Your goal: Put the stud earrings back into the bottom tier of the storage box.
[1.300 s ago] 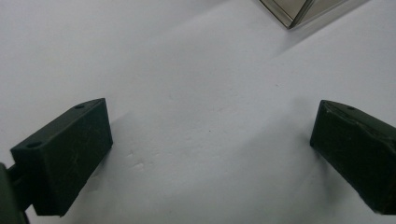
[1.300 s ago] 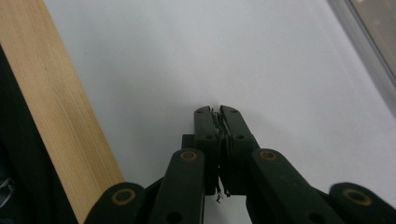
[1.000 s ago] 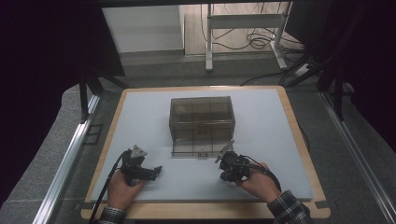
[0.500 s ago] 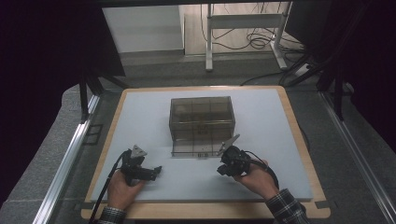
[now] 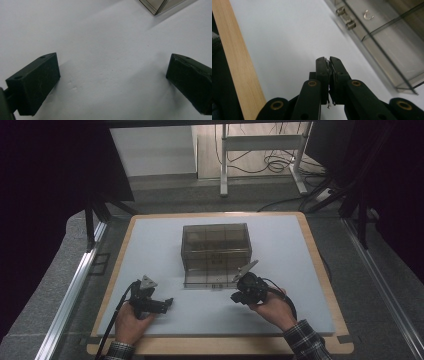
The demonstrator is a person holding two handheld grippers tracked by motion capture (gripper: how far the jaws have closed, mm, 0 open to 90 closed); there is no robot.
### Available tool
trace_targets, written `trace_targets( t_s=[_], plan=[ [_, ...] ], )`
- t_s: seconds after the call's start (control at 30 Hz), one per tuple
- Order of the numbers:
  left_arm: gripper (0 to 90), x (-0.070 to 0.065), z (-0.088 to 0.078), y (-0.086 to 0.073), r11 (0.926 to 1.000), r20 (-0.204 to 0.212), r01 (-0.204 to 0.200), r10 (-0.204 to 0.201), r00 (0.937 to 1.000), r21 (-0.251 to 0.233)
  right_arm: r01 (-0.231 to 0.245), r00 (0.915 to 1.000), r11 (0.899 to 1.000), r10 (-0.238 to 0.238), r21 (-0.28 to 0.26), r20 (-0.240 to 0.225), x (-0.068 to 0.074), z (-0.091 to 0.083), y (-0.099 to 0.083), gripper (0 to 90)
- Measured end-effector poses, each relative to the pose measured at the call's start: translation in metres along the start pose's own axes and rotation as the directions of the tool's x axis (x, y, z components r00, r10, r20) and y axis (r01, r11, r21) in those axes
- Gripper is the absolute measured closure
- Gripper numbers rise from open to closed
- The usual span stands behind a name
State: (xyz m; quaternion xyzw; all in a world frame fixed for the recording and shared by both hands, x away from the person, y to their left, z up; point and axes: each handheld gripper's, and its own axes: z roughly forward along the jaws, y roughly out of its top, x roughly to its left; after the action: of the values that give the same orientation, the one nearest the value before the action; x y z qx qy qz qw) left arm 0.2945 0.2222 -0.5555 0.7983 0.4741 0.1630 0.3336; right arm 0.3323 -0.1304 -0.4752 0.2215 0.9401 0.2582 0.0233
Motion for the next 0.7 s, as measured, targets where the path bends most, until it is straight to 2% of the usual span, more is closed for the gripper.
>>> trace_targets(
  t_s=[0.47,0.7],
  plan=[
    [0.0,0.000,0.000,0.000,1.0000,-0.001,-0.004,0.004,1.0000,0.000,-0.006,0.9996,0.997,0.008,-0.080,0.028,-0.011,-0.001,0.018,84.6],
    [0.0,0.001,0.000,0.000,1.0000,-0.001,-0.009,0.009,1.0000,0.004,-0.007,0.9991,0.993,0.012,-0.114,0.040,-0.017,0.006,0.029,84.5]
  ],
)
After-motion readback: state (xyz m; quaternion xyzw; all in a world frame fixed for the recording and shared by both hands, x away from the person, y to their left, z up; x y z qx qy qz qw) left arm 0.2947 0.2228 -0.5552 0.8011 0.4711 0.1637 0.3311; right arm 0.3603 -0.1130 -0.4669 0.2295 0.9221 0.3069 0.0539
